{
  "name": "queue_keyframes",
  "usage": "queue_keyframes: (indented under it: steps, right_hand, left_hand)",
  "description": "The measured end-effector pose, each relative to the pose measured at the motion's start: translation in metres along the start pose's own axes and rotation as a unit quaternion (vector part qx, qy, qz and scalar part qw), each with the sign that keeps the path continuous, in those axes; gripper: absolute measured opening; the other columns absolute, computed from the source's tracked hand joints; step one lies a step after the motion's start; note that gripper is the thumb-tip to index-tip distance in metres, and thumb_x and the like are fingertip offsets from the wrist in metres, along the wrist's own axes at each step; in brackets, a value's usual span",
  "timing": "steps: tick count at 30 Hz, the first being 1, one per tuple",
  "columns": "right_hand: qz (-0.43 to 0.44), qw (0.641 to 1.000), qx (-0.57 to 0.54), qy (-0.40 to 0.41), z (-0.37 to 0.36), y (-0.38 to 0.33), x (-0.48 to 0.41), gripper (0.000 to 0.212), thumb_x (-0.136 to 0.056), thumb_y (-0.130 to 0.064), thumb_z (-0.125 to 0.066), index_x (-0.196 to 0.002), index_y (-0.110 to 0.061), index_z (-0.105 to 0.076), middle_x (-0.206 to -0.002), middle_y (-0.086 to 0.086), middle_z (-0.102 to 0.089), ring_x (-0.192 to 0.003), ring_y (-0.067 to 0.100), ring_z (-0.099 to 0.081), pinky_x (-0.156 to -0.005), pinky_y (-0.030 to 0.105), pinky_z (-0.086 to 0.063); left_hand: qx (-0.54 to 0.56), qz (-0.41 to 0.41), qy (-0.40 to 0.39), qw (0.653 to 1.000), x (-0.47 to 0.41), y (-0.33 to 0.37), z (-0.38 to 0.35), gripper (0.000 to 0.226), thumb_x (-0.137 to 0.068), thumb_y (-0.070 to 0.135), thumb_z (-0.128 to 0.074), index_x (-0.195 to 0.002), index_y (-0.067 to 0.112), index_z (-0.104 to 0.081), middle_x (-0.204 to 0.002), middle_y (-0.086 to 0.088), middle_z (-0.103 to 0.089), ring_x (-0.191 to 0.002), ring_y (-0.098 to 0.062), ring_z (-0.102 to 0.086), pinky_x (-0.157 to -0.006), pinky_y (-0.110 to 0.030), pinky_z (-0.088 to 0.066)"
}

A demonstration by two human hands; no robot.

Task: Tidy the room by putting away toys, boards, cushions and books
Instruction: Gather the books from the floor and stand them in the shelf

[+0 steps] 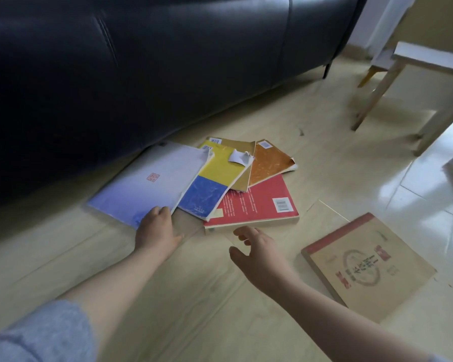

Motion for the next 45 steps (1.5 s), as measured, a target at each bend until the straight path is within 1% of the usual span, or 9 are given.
queue_keyframes:
  steps: [8, 18, 23, 27, 30, 35, 38, 41, 45]
  right_hand:
    - [-0.014, 0.999, -0.028, 0.017, -0.001, 0.005, -0.007, 0.038, -0.091, -0.028, -0.060, -0.128, -0.020, -0.053, -0.122, -0.003, -0.056, -0.109, 0.010, -0.053, -0.089, 0.022, -0.044]
    - [-0.013, 1.000, -0.003, -0.012, 0.003, 0.017, 0.004, 0.039, -0.091, -0.031, -0.058, -0.129, -0.023, -0.051, -0.124, -0.005, -0.054, -0.109, 0.008, -0.052, -0.091, 0.024, -0.046]
    - [-0.012, 0.999, 0.032, -0.020, 0.013, 0.020, 0.010, 0.041, -0.093, -0.032, -0.058, -0.131, -0.022, -0.050, -0.127, -0.004, -0.054, -0.111, 0.009, -0.052, -0.091, 0.022, -0.046]
    - [-0.010, 0.997, 0.064, -0.031, 0.023, 0.020, 0.026, 0.044, -0.093, -0.031, -0.057, -0.134, -0.020, -0.047, -0.131, -0.002, -0.053, -0.115, 0.011, -0.052, -0.092, 0.023, -0.045]
    - [0.018, 0.992, 0.110, -0.051, 0.031, 0.021, 0.040, 0.050, -0.093, -0.030, -0.057, -0.139, -0.020, -0.041, -0.138, -0.001, -0.046, -0.123, 0.014, -0.049, -0.098, 0.025, -0.042]
    - [0.094, 0.939, 0.312, -0.106, 0.042, 0.033, 0.052, 0.080, -0.087, -0.032, -0.062, -0.151, -0.021, -0.016, -0.156, 0.004, -0.016, -0.144, 0.026, -0.016, -0.110, 0.035, -0.036]
    - [0.104, 0.901, 0.383, -0.174, 0.036, 0.047, 0.066, 0.094, -0.084, -0.032, -0.066, -0.153, -0.021, -0.004, -0.161, 0.006, 0.002, -0.149, 0.028, 0.003, -0.118, 0.041, -0.018]
    - [0.130, 0.881, 0.401, -0.216, 0.026, 0.053, 0.081, 0.093, -0.087, -0.032, -0.064, -0.154, -0.021, -0.001, -0.161, 0.007, 0.008, -0.148, 0.030, 0.010, -0.120, 0.043, -0.011]
    - [0.165, 0.876, 0.399, -0.216, 0.011, 0.043, 0.083, 0.090, -0.089, -0.035, -0.062, -0.154, -0.021, -0.002, -0.162, 0.008, 0.007, -0.149, 0.031, 0.006, -0.120, 0.042, -0.009]
  left_hand:
    - [-0.110, -0.030, 0.025, 0.993, -0.018, -0.022, -0.010, 0.030, -0.091, 0.013, -0.048, -0.120, 0.007, -0.045, -0.138, -0.014, -0.038, -0.126, -0.030, -0.040, -0.097, -0.035, -0.040]
    - [-0.169, -0.060, -0.031, 0.983, -0.019, -0.013, 0.012, 0.013, -0.094, 0.004, -0.039, -0.090, 0.007, -0.052, -0.111, -0.016, -0.061, -0.101, -0.031, -0.059, -0.077, -0.034, -0.044]
    - [-0.125, -0.201, 0.004, 0.972, 0.009, 0.005, -0.005, 0.029, -0.087, 0.005, -0.043, -0.112, 0.005, -0.058, -0.108, -0.019, -0.065, -0.097, -0.035, -0.062, -0.074, -0.034, -0.047]
    - [-0.126, -0.358, 0.002, 0.925, 0.054, 0.012, -0.015, 0.030, -0.046, 0.005, -0.079, -0.069, 0.015, -0.062, -0.055, -0.003, -0.060, -0.043, -0.022, -0.058, -0.035, -0.019, -0.038]
    - [-0.135, -0.441, -0.056, 0.886, 0.096, 0.020, -0.014, 0.016, -0.054, 0.011, -0.067, -0.064, 0.021, -0.060, -0.051, 0.004, -0.057, -0.039, -0.016, -0.054, -0.031, -0.018, -0.032]
    - [-0.050, -0.513, -0.153, 0.843, 0.140, 0.036, -0.014, 0.051, -0.080, 0.027, -0.015, -0.104, 0.014, -0.059, -0.093, -0.006, -0.065, -0.081, -0.027, -0.060, -0.063, -0.029, -0.042]
    - [0.050, -0.468, -0.141, 0.871, 0.140, 0.039, 0.002, 0.061, -0.085, 0.052, -0.027, -0.124, 0.017, -0.059, -0.116, -0.001, -0.065, -0.102, -0.020, -0.060, -0.079, -0.022, -0.038]
    - [0.058, -0.444, -0.074, 0.891, 0.127, 0.034, 0.003, 0.058, -0.084, 0.050, -0.034, -0.116, 0.013, -0.065, -0.113, -0.002, -0.068, -0.100, -0.021, -0.065, -0.083, -0.023, -0.048]
    - [-0.008, -0.213, -0.106, 0.971, 0.096, 0.021, 0.007, 0.053, -0.085, 0.043, -0.044, -0.126, 0.010, -0.050, -0.135, -0.007, -0.048, -0.122, -0.028, -0.046, -0.100, -0.033, -0.040]
Point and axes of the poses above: each hand's wrist, its own x-axis away from the middle knuckle, its own z-axis out of the back of the hand, y = z × x, the point moved 1 cm from there along -x, towards the middle knuckle
